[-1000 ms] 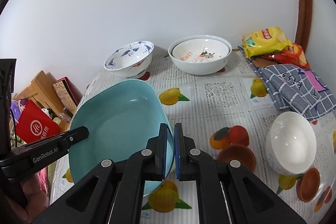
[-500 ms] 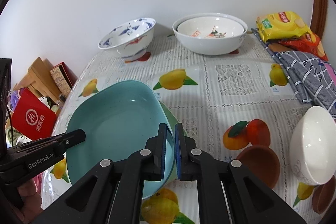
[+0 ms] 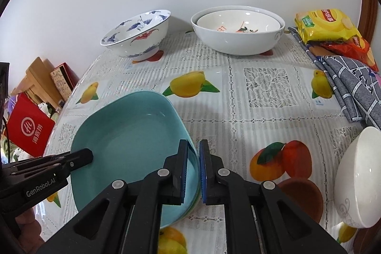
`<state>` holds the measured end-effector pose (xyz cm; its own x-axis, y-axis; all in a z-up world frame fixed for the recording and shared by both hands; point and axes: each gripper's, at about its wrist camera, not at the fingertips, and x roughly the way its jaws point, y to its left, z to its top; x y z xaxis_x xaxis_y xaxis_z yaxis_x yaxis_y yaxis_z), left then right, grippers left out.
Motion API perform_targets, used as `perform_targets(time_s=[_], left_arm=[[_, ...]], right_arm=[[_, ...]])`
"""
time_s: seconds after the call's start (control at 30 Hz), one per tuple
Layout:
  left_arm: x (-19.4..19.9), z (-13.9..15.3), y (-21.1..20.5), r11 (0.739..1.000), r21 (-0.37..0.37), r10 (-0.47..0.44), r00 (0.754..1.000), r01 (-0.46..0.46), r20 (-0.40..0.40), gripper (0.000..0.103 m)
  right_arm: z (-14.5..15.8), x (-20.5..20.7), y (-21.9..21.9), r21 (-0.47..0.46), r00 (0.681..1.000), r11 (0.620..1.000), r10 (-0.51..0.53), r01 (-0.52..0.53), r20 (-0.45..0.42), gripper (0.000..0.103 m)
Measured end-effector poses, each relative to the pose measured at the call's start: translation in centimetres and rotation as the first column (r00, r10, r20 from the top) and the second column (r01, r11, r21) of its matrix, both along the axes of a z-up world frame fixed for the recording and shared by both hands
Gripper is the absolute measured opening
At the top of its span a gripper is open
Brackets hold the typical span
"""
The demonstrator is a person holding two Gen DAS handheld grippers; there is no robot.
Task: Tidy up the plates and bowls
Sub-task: 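Open the right tool to release the blue plate and pull back, then move the left tool toward one small brown clay bowl while the right tool approaches the other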
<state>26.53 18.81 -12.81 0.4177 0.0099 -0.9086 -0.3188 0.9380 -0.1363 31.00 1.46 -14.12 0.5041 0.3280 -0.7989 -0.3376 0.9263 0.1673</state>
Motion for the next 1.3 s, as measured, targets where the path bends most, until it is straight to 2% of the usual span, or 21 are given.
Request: perform_targets(time_s=[0.13, 0.2, 0.4, 0.47, 0.5, 0.67, 0.7, 0.73, 0.93, 1.17, 1.3], left_arm=[[-0.1, -0.1, -0.2, 1.000, 0.007, -0.012, 1.000, 0.012, -0.002, 0.010], [-0.2, 0.0, -0.3, 1.000, 0.006, -0.017, 1.000, 0.018, -0.005, 0.010], [-1.0, 0.5, -0.7, 0.999, -0.002, -0.033, 0.999, 0.033, -0.017, 0.018], [-1.5, 0.9, -1.0, 0.999, 0.013, -0.036, 0.999, 0.036, -0.015, 0.032], [-1.8, 1.1, -1.1, 0.999, 0.022, -0.035, 0.999, 0.035, -0.011, 0.035], [-3.3, 2.1, -1.5, 0.999, 0.013, -0.036, 0.999, 0.035, 0.005, 0.036], [-3.6, 2.3, -1.7, 0.999, 0.011, -0.038, 0.999, 0.038, 0.008, 0.036], [-3.9, 2.6, -1.8, 0.999, 0.009, -0.041, 0.999, 0.041, 0.012, 0.036], [-6.1, 5.0, -3.8, 0.998, 0.002, -0.070, 0.995, 0.070, 0.072, 0.036], [-8.5, 7.8, -8.1, 0.992, 0.002, -0.128, 0.980, 0.129, 0.150, 0.036], [-9.8, 9.0, -10.4, 0.985, -0.020, -0.163, 0.971, 0.170, 0.176, 0.036]], right_arm=[[-0.2, 0.1, 0.0, -0.011, 1.000, 1.000, 0.009, -0.009, 0.003, 0.011], [-0.3, 0.0, 0.3, -0.045, 1.000, 0.999, 0.023, -0.023, 0.008, 0.011], [0.0, -0.8, 0.0, -0.058, 0.999, 0.998, 0.035, -0.033, 0.024, 0.013], [0.4, -1.2, -0.3, -0.057, 0.999, 0.998, 0.031, -0.029, 0.027, 0.015], [0.6, -1.5, -0.5, -0.058, 0.999, 0.998, 0.033, -0.031, 0.028, 0.018], [2.3, -3.5, -2.0, -0.064, 0.998, 0.998, 0.014, -0.010, 0.058, 0.024], [2.6, -3.9, -2.4, -0.063, 0.998, 0.998, 0.007, -0.003, 0.063, 0.032], [3.1, -4.3, -2.9, -0.061, 0.998, 0.998, -0.004, 0.008, 0.069, 0.040], [6.4, -7.5, -7.4, -0.056, 0.980, 0.990, -0.121, 0.131, 0.155, 0.050], [9.5, -11.5, -14.3, -0.043, 0.949, 0.966, -0.243, 0.256, 0.203, 0.055], [10.4, -13.9, -17.9, -0.032, 0.919, 0.940, -0.325, 0.340, 0.225, 0.056]])
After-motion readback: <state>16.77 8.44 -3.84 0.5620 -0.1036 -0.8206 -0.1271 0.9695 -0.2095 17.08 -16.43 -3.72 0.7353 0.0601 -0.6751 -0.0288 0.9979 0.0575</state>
